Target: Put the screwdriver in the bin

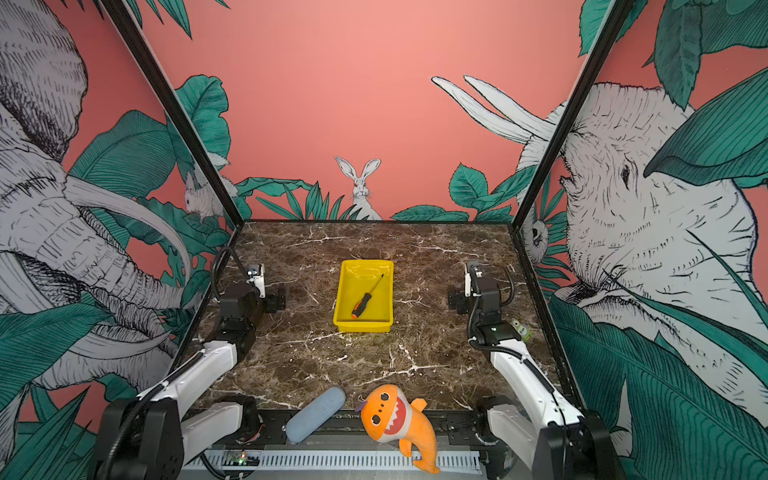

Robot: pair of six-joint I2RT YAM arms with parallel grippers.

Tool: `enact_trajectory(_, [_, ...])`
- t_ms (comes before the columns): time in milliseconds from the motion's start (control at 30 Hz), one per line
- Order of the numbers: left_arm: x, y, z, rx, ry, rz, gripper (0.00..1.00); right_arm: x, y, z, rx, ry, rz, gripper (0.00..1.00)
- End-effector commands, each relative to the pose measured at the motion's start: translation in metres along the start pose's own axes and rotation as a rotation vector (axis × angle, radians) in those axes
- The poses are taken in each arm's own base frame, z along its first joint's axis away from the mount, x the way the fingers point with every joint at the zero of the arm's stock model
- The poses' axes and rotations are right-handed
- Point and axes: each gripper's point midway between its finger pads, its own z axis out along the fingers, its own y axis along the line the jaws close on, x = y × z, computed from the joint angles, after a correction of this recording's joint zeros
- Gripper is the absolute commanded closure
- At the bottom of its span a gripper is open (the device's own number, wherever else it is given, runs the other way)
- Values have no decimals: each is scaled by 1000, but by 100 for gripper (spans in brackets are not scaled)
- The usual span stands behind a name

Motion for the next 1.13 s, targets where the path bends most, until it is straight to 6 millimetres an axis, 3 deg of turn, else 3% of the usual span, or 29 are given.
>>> enact_trajectory(0, [-10, 3, 10, 4, -112, -14, 0, -27, -13, 13, 78, -191, -9, 1])
enact_trajectory(167, [-6, -9, 28, 61, -153, 8, 0, 3, -16, 43, 98, -123, -12, 1])
enact_trajectory(267, [0, -4, 41, 33, -143, -3, 0, 22, -17, 55, 69, -97, 27, 1])
enact_trajectory(333, [11, -13, 52, 77, -135, 10, 0, 17, -17, 58, 51, -111, 51, 1])
enact_trajectory(400, [9, -13, 53, 81, -161, 8, 0, 12, -12, 60, 11, -165, 79, 1])
enact_trajectory(500, [11, -11, 56, 71, -132, 3, 0, 26, 1, 74, -36, -180, 53, 1])
enact_trajectory(1100, [13, -20, 62, 113, -76, 40, 0, 31, -13, 82, 6, -140, 115, 1])
